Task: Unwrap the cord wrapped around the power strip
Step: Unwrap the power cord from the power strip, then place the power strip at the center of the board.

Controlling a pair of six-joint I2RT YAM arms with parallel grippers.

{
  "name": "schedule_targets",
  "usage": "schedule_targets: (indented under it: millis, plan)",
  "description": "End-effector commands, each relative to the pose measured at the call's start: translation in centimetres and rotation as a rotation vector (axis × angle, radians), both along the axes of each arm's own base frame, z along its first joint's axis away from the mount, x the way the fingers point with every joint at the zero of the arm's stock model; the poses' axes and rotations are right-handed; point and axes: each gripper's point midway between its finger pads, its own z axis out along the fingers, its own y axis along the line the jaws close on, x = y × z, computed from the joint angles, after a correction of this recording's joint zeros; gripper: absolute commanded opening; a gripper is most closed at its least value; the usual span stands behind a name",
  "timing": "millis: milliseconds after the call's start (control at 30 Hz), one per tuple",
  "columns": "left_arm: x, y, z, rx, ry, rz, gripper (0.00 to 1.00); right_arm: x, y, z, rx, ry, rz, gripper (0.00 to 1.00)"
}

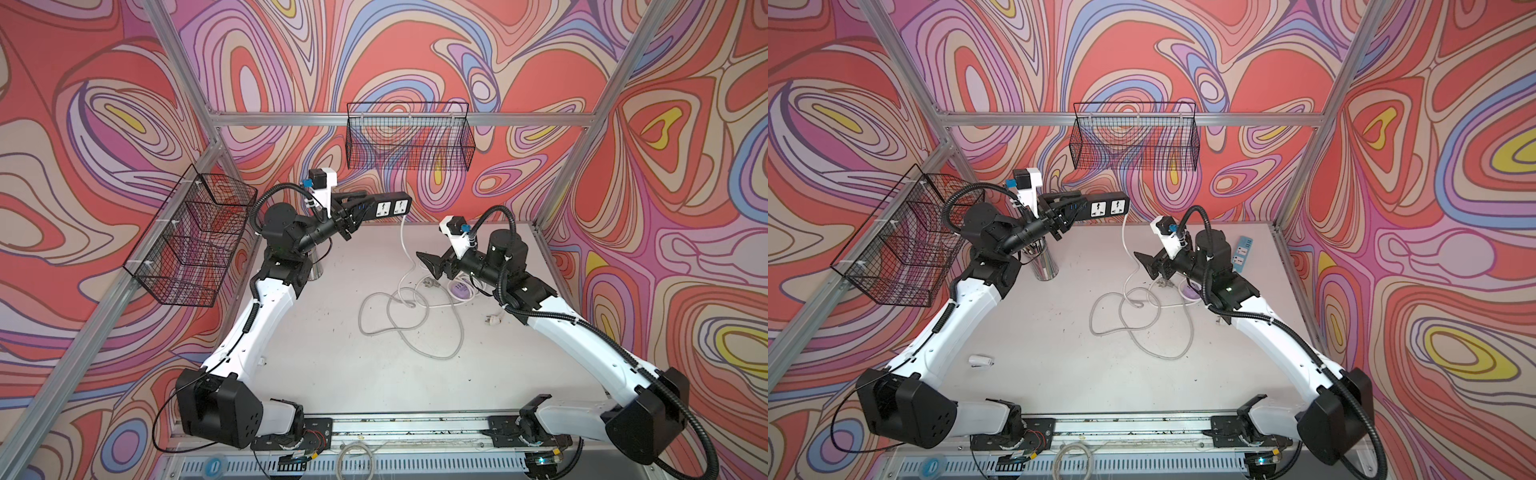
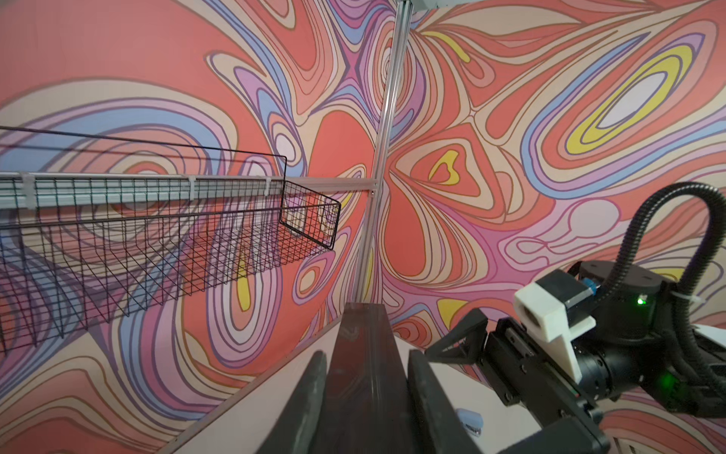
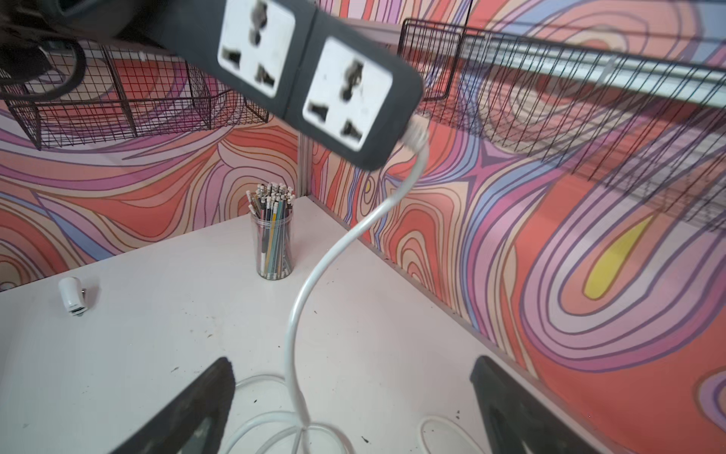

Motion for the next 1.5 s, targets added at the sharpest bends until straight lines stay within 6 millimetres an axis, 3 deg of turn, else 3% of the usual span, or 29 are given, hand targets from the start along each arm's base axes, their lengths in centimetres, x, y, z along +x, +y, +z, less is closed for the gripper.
schedule_targets:
  millis: [0,267,533,1067,1167,1467]
  plan:
    - [-1.8,-0.7,0.2,0.082,-0.039,-0.076,0.0,-0.4,-0.4,1.1,-0.118,-0.137,-0.022,0.98]
    - [-2.7,-1.2,-2.4,0.163,-0.016,-0.13,0.0,-2.2,3.4,3.9,-0.252,-0.392,0.04,0.98]
    - [-3.4,-1.3,-2.1,0.159,-0.019,-0.154,0.0,-1.5,7.7,3.5,-0.388,-0.476,0.077,0.98]
    - [-4.5,-1.5,-1.2,0.129,-0.032,-0.197,0.0,2.4,9.3,4.3,-0.378,-0.535,-0.055,0.89]
    - [-4.5,-1.5,-1.2,0.126,-0.031,-0.201,0.0,2.5,9.3,4.4,-0.377,-0.535,-0.06,0.81]
    - [-4.4,-1.4,-1.2,0.126,-0.034,-0.19,0.0,2.4,9.1,4.5,-0.383,-0.524,-0.061,0.3]
